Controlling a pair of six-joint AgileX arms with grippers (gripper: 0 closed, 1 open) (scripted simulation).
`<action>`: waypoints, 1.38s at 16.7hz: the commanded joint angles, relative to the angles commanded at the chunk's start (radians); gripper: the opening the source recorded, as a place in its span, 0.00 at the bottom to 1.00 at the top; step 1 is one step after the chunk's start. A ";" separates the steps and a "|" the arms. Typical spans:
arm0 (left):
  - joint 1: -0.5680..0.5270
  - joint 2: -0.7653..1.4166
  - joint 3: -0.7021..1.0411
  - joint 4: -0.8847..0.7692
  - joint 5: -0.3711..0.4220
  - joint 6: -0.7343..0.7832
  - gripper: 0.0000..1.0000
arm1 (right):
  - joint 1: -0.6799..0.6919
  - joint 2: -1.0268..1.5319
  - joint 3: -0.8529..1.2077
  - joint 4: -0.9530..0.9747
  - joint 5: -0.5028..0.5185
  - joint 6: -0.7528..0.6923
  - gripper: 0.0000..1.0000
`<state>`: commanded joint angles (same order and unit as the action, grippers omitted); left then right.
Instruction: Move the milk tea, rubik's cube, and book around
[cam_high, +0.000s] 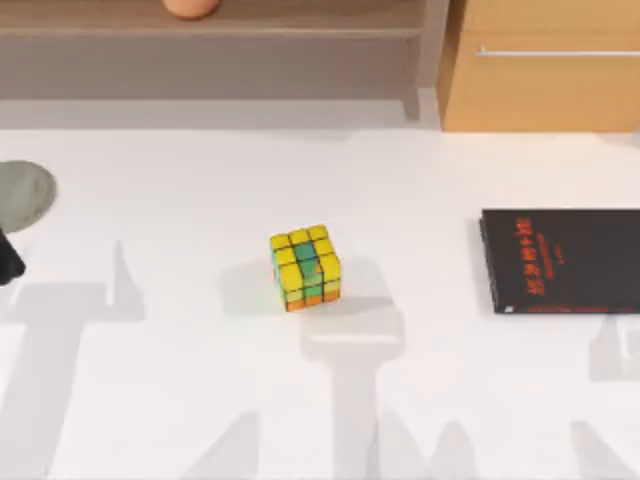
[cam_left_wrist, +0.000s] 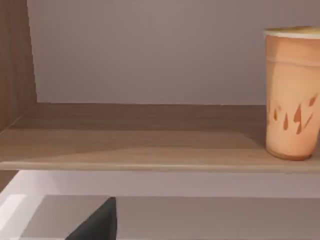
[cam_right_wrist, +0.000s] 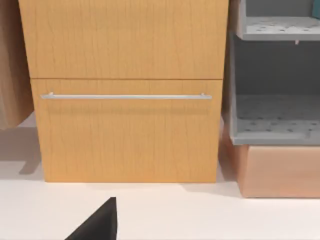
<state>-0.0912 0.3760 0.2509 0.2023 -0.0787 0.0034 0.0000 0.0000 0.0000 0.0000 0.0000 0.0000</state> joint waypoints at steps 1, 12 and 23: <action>-0.018 0.093 0.050 0.040 -0.017 0.000 1.00 | 0.000 0.000 0.000 0.000 0.000 0.000 1.00; -0.227 1.228 0.604 0.482 -0.200 -0.001 1.00 | 0.000 0.000 0.000 0.000 0.000 0.000 1.00; -0.289 1.500 0.792 0.637 -0.255 0.002 1.00 | 0.000 0.000 0.000 0.000 0.000 0.000 1.00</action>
<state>-0.3803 1.8756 1.0433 0.8391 -0.3334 0.0054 0.0000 0.0000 0.0000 0.0000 0.0000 0.0000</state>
